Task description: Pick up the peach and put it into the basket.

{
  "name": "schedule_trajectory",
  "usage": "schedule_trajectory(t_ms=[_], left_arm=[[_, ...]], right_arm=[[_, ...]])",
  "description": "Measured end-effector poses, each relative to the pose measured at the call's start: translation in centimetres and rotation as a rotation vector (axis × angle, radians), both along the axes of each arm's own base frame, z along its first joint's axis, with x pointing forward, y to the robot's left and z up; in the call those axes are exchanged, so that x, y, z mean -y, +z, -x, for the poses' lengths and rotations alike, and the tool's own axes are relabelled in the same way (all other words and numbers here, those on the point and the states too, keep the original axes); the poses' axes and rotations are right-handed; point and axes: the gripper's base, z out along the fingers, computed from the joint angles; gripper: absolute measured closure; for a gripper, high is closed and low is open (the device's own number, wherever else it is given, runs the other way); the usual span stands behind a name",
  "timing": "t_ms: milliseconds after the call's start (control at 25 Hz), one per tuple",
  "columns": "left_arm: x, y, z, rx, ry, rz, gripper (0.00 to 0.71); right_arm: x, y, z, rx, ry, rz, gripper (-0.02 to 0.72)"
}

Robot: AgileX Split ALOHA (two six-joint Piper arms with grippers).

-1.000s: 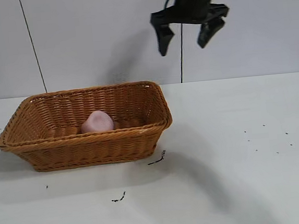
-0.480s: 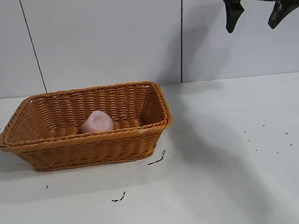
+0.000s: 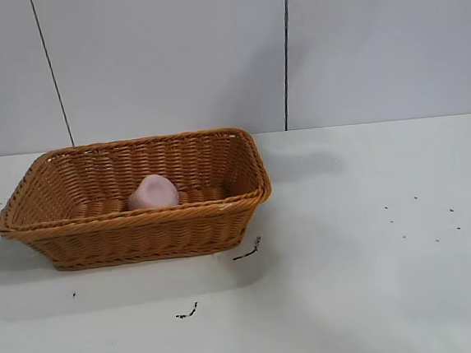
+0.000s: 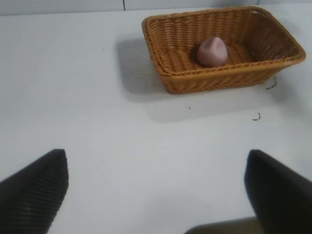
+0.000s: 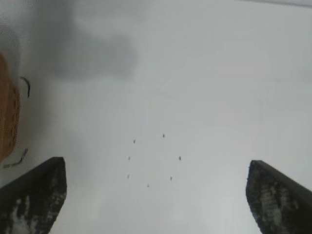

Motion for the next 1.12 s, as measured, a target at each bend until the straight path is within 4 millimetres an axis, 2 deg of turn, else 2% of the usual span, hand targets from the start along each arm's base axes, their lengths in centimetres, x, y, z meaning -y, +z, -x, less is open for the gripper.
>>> schedule_trajectory(t_ms=[120, 200, 360, 520, 680, 1000, 1120], left_arm=[[0.0, 0.0, 0.0, 0.0, 0.0, 0.0, 0.016], [0.0, 0.0, 0.0, 0.0, 0.0, 0.0, 0.016], [0.0, 0.0, 0.0, 0.0, 0.0, 0.0, 0.016], [0.0, 0.0, 0.0, 0.0, 0.0, 0.0, 0.016], [0.0, 0.0, 0.0, 0.0, 0.0, 0.0, 0.016], [0.0, 0.0, 0.0, 0.0, 0.0, 0.0, 0.016], [0.0, 0.0, 0.0, 0.0, 0.0, 0.0, 0.016]], right_arm=[[0.1, -1.6, 5.2, -0.009, 0.0, -0.002, 0.008], [0.1, -2.6, 8.7, 0.045, 0.0, -0.003, 0.008], [0.2, -4.8, 13.7, 0.198, -0.001, -0.006, 0.008], [0.3, -6.9, 17.5, 0.335, -0.002, -0.009, 0.008], [0.3, -8.7, 20.1, 0.433, -0.002, -0.011, 0.008], [0.4, -8.4, 23.7, 0.671, -0.001, -0.016, 0.008], [0.4, -8.4, 24.1, 0.7, -0.001, -0.017, 0.008]])
